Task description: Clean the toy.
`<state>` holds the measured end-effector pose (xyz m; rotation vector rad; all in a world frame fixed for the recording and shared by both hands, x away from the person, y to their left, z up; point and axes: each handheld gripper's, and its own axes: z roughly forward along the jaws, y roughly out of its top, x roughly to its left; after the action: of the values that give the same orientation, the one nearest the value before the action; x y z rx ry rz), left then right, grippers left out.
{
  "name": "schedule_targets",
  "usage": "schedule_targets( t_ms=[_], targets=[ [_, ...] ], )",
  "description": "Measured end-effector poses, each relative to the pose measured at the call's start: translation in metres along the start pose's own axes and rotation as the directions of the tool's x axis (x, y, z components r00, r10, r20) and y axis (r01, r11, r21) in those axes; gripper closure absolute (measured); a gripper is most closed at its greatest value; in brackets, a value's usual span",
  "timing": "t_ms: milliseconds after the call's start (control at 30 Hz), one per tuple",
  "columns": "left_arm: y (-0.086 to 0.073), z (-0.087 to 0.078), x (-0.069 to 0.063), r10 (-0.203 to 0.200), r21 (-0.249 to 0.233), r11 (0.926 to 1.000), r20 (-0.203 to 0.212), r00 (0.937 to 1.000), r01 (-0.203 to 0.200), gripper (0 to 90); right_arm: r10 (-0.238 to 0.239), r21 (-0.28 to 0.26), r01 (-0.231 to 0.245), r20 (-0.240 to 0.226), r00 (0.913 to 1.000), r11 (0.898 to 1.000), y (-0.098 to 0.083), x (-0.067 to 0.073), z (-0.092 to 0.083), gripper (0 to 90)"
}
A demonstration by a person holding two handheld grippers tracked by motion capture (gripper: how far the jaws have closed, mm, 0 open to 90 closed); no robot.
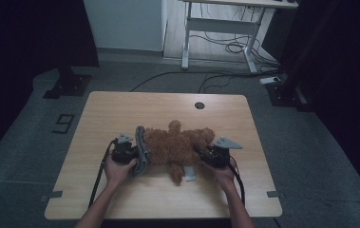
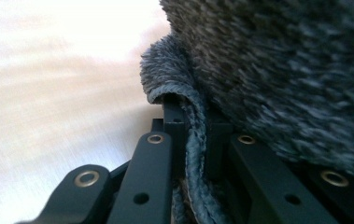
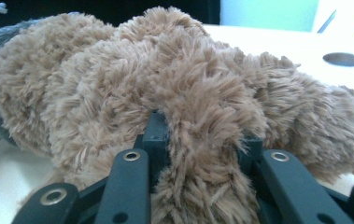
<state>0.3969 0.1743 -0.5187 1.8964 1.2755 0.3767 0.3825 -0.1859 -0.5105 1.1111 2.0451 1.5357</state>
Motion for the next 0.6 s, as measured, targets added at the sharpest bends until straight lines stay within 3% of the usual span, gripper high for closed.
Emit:
schedule_targets(
  t_ms=[133,300,467,600],
  targets=[
    [0.015,0.017,0.011,-0.043,0.008,0.999,-0.038,0.9984,0.043,82.5,-0.029,-0.006,0.029,0.021,0.9994,1.0,0.014,-0.01,0.019,65.8],
    [0.012,0.028,0.014,-0.047,0.034,0.9982,-0.037,0.9982,0.048,82.4,-0.046,0.02,0.045,0.032,0.9984,0.999,0.015,-0.02,0.032,65.6],
    [0.011,0.008,0.017,-0.044,-0.001,0.999,-0.019,0.9988,0.044,81.9,-0.048,0.002,0.048,-0.021,0.9986,0.999,0.003,-0.019,0.022,65.7],
    [0.026,-0.018,0.011,0.0,-0.057,0.9984,-0.038,0.9993,-0.002,81.7,-0.05,0.011,0.05,-0.059,0.9971,0.999,-0.007,-0.016,0.013,65.6]
  ],
)
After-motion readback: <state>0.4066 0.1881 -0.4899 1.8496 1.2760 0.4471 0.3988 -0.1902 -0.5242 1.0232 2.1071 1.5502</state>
